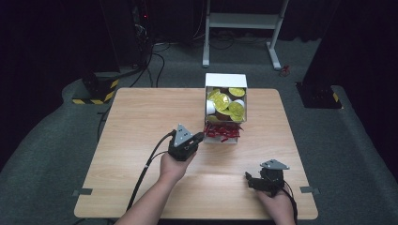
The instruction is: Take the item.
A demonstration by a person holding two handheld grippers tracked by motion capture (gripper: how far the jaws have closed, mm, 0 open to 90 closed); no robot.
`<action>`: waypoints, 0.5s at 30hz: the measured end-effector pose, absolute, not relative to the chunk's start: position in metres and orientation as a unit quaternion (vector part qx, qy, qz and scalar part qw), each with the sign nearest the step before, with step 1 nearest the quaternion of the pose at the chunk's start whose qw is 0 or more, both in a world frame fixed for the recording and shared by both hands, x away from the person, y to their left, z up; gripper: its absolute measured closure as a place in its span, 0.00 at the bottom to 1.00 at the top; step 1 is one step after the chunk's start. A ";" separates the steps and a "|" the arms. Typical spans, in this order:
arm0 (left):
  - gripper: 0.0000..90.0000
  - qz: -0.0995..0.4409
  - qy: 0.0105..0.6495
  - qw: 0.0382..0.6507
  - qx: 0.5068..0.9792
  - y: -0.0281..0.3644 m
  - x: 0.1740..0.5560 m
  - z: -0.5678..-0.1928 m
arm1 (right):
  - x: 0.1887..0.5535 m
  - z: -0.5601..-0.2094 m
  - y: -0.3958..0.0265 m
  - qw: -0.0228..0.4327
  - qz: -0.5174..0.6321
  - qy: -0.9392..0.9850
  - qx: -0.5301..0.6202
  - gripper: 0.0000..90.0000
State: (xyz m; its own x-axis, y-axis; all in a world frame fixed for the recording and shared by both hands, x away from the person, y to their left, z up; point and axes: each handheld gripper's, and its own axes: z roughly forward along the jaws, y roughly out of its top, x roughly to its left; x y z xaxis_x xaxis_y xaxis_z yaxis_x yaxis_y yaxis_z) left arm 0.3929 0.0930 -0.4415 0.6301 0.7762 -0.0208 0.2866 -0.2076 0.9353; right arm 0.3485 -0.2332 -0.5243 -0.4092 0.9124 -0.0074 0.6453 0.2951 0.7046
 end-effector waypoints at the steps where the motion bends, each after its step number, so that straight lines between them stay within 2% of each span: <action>1: 0.95 0.235 0.359 0.518 0.740 0.094 0.392 -0.441 | 0.349 -0.524 -0.233 0.210 0.318 0.777 0.501 0.16; 15: 0.95 0.233 0.350 0.533 0.734 0.102 0.377 -0.438 | 0.349 -0.524 -0.233 0.210 0.318 0.777 0.501 0.16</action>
State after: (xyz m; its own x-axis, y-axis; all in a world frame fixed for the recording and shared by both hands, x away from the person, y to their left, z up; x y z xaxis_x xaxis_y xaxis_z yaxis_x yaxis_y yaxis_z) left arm 0.3771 0.1024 -0.4380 0.6468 0.7621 -0.0302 0.2648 -0.1873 0.9459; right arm 0.3485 -0.2332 -0.5243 -0.4092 0.9124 -0.0074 0.6455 0.2952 0.7044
